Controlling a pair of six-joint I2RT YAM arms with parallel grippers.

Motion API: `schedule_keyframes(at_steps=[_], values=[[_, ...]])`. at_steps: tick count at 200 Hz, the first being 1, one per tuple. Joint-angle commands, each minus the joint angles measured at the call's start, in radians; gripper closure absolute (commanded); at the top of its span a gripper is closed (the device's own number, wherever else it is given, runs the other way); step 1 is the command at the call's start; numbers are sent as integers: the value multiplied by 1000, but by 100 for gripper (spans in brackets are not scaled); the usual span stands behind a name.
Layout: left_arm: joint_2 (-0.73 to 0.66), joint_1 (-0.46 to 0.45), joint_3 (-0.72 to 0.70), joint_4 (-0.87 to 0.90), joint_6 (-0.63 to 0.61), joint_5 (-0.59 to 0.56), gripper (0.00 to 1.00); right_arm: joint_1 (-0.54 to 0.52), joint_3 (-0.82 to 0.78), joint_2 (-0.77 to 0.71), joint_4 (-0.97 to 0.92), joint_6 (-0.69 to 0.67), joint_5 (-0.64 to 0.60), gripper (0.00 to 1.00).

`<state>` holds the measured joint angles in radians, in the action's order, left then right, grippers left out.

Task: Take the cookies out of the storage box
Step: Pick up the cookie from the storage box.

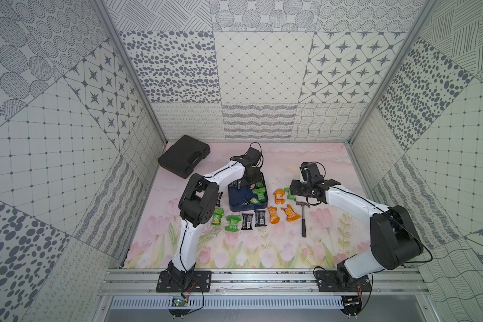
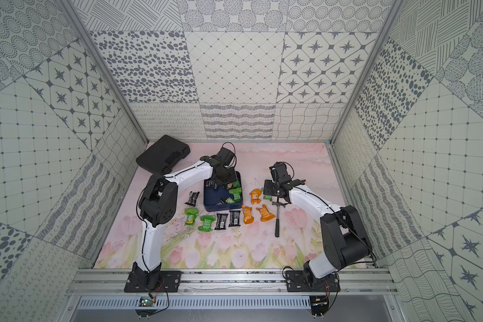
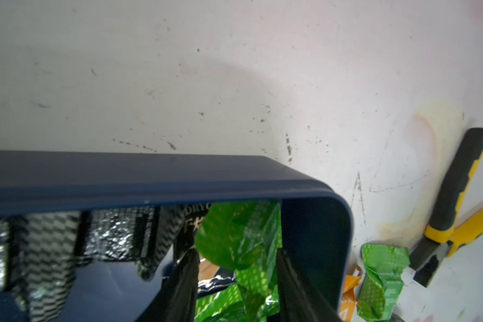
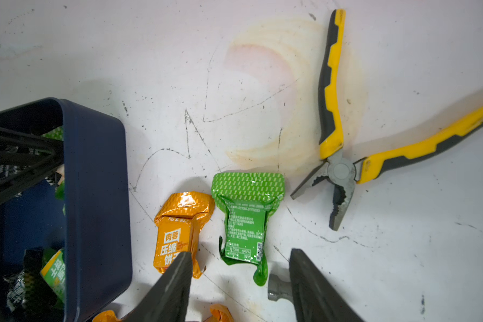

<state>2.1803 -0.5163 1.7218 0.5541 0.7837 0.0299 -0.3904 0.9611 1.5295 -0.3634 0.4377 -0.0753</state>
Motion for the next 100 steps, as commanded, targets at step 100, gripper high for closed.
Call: schedule_keyframes(at_steps=[100], values=[[53, 24, -24, -203, 53, 132, 62, 8, 11, -34, 1, -3, 2, 40]])
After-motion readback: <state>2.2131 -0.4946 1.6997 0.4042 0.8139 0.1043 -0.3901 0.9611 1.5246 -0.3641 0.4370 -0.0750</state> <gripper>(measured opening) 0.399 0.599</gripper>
